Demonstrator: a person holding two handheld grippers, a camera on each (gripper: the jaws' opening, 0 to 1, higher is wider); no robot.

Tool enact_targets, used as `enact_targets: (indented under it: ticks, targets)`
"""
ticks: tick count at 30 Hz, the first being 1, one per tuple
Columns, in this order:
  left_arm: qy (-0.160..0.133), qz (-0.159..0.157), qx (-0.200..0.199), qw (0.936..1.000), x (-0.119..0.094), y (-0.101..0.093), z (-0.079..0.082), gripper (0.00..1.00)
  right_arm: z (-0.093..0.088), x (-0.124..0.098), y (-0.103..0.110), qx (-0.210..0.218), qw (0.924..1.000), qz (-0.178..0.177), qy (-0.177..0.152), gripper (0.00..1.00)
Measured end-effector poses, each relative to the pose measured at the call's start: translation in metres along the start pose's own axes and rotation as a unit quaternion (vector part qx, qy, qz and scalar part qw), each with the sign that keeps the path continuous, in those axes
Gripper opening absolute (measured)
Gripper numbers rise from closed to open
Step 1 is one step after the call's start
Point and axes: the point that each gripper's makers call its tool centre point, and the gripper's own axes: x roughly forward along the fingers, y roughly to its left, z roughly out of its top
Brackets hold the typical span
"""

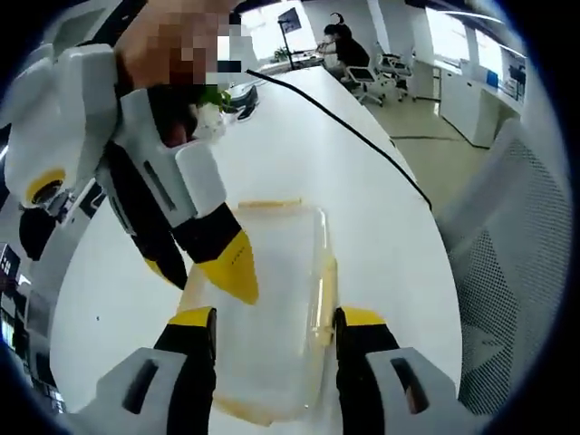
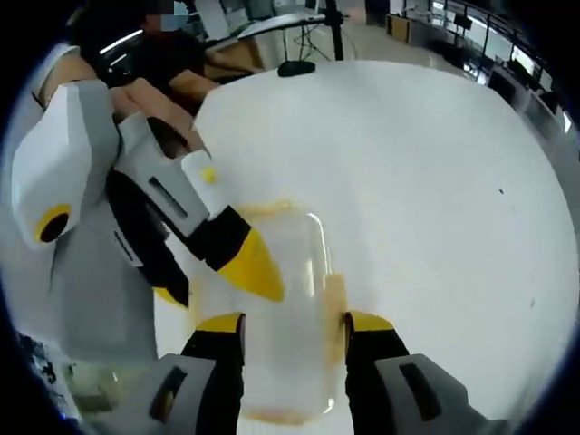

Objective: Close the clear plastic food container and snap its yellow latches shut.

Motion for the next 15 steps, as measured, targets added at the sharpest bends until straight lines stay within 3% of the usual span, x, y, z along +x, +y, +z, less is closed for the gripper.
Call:
enact_targets:
  ticks: [15]
  targets:
    - [0.013,0.018,-0.006,0.9997,0.0031,0.0021,-0.0006,0.51,0.0007,0.0034,0.0028,-0.012,0.999,0.029,0.032,0.42]
